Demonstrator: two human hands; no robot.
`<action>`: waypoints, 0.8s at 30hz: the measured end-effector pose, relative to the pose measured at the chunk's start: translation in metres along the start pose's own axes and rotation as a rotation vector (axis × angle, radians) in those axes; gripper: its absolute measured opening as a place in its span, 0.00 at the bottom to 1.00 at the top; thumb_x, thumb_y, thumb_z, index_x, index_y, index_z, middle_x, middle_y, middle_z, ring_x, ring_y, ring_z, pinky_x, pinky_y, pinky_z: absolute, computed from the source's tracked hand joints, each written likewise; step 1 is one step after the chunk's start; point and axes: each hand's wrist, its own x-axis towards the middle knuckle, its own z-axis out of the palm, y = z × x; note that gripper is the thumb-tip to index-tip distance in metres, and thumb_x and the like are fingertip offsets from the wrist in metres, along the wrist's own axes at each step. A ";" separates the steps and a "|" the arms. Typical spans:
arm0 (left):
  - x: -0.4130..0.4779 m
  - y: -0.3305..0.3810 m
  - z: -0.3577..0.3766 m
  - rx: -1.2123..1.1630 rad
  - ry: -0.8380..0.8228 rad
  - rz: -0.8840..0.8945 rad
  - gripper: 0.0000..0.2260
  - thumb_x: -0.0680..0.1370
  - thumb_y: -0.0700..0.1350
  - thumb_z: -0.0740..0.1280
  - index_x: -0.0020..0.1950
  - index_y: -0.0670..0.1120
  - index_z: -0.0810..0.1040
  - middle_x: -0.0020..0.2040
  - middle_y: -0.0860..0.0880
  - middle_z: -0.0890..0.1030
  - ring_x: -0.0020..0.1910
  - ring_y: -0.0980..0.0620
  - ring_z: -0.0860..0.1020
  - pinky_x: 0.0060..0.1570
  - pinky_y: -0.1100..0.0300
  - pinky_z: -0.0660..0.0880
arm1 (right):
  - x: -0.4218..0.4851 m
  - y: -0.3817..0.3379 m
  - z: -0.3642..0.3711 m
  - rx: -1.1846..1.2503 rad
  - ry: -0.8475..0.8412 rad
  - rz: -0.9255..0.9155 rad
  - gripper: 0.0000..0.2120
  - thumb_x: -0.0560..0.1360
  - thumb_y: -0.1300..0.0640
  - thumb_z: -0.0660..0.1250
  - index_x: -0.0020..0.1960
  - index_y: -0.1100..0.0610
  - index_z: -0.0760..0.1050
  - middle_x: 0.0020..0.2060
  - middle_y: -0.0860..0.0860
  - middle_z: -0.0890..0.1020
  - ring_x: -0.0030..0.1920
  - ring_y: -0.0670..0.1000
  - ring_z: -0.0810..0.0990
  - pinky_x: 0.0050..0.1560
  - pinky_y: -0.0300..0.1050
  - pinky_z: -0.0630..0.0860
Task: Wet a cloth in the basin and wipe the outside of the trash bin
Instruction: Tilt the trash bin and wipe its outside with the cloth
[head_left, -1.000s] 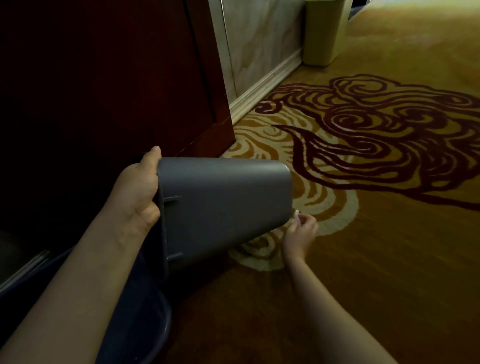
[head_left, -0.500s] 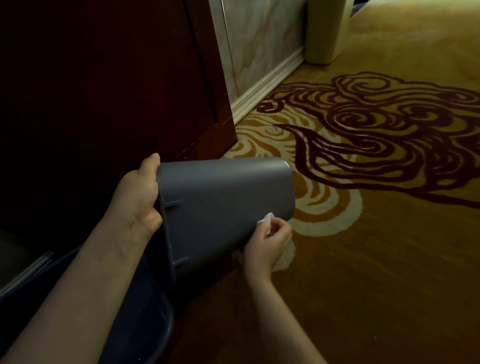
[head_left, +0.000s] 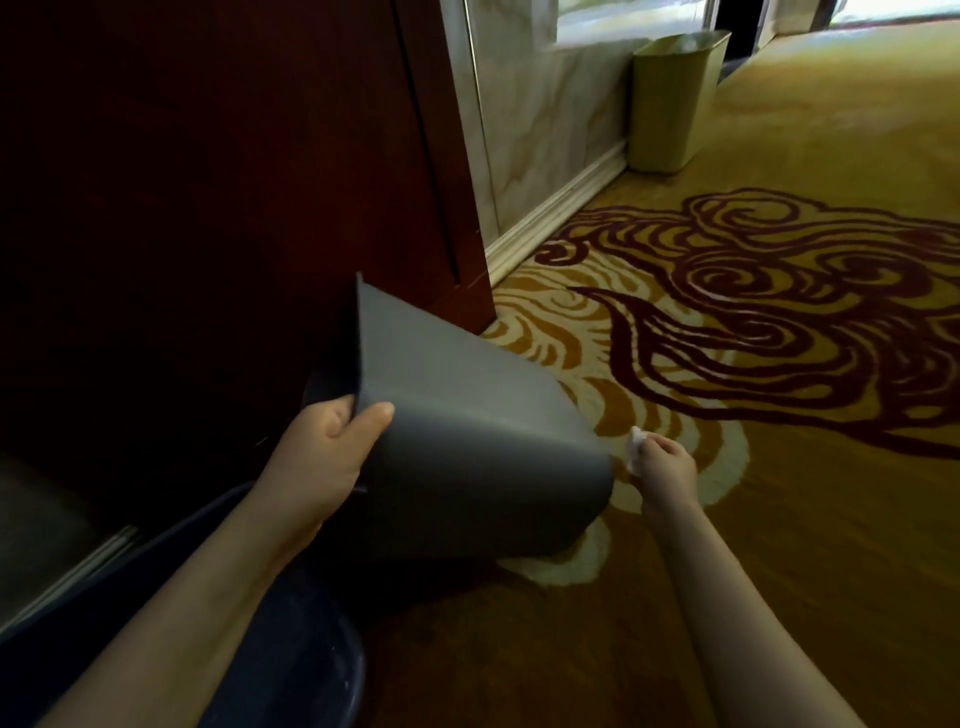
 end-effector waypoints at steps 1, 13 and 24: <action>-0.004 -0.002 -0.004 0.059 -0.051 0.042 0.09 0.79 0.43 0.61 0.45 0.53 0.79 0.41 0.60 0.86 0.42 0.60 0.83 0.37 0.67 0.79 | -0.001 -0.002 -0.003 0.058 0.021 0.005 0.12 0.78 0.59 0.61 0.60 0.58 0.73 0.49 0.55 0.77 0.44 0.51 0.76 0.45 0.43 0.73; -0.009 -0.005 -0.056 0.226 -0.407 0.105 0.11 0.73 0.47 0.62 0.48 0.48 0.84 0.47 0.52 0.86 0.45 0.54 0.84 0.41 0.67 0.78 | -0.060 0.019 0.007 0.123 -0.199 0.065 0.14 0.74 0.65 0.60 0.52 0.50 0.75 0.46 0.48 0.78 0.51 0.51 0.78 0.49 0.47 0.77; 0.017 0.001 -0.071 0.276 -0.545 0.012 0.11 0.72 0.55 0.66 0.53 0.60 0.80 0.52 0.55 0.85 0.49 0.55 0.83 0.44 0.68 0.78 | -0.112 -0.012 0.077 -0.214 -0.189 -0.669 0.08 0.78 0.55 0.61 0.56 0.48 0.75 0.49 0.44 0.76 0.48 0.40 0.76 0.46 0.38 0.76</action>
